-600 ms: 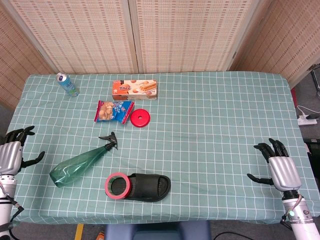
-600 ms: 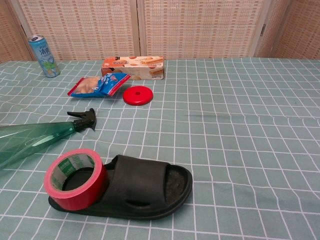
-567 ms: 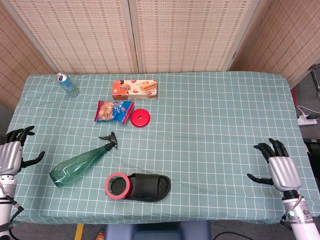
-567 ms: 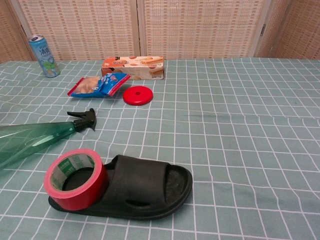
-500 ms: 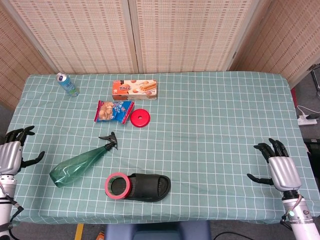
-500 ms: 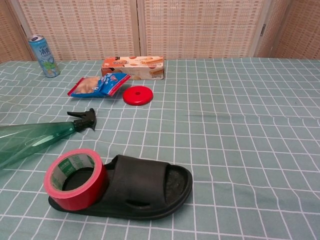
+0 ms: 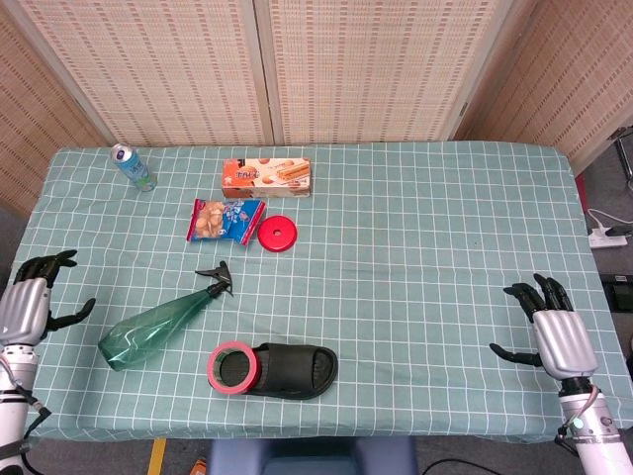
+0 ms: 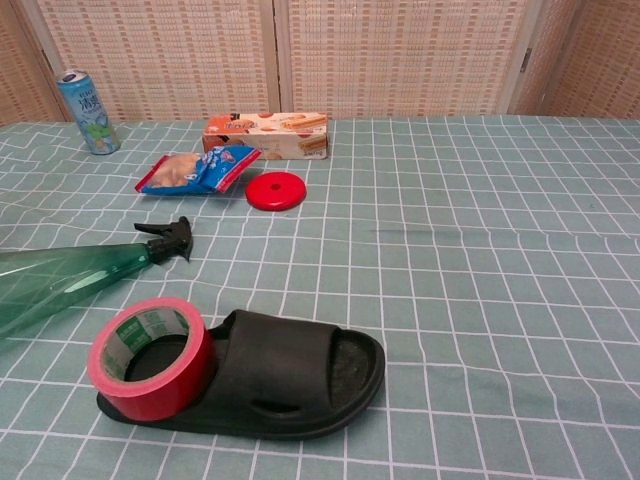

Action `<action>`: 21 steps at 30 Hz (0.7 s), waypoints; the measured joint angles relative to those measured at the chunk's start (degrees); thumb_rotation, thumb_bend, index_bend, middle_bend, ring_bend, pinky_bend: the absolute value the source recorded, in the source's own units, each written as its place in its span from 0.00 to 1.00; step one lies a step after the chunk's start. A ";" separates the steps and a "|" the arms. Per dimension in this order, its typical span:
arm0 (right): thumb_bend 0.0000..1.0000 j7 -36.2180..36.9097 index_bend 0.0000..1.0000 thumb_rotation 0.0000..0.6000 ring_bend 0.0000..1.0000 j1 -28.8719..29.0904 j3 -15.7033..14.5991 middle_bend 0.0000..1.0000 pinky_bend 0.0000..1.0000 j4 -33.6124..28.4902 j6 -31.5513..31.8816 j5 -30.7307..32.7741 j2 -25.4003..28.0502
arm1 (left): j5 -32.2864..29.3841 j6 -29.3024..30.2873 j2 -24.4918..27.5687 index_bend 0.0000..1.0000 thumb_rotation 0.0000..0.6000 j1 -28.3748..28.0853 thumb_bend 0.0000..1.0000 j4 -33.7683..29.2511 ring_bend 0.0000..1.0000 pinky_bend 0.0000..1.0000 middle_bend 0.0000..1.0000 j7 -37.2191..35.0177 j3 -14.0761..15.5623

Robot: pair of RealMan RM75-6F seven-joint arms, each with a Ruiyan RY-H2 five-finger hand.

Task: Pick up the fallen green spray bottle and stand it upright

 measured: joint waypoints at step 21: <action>0.00 5.51 0.23 1.00 0.00 0.74 -0.43 0.19 0.07 0.58 -1.98 -1.25 1.47 | -20.00 10.03 -20.21 0.29 1.00 -14.58 0.25 -22.38 0.24 0.16 0.31 61.31 -1.85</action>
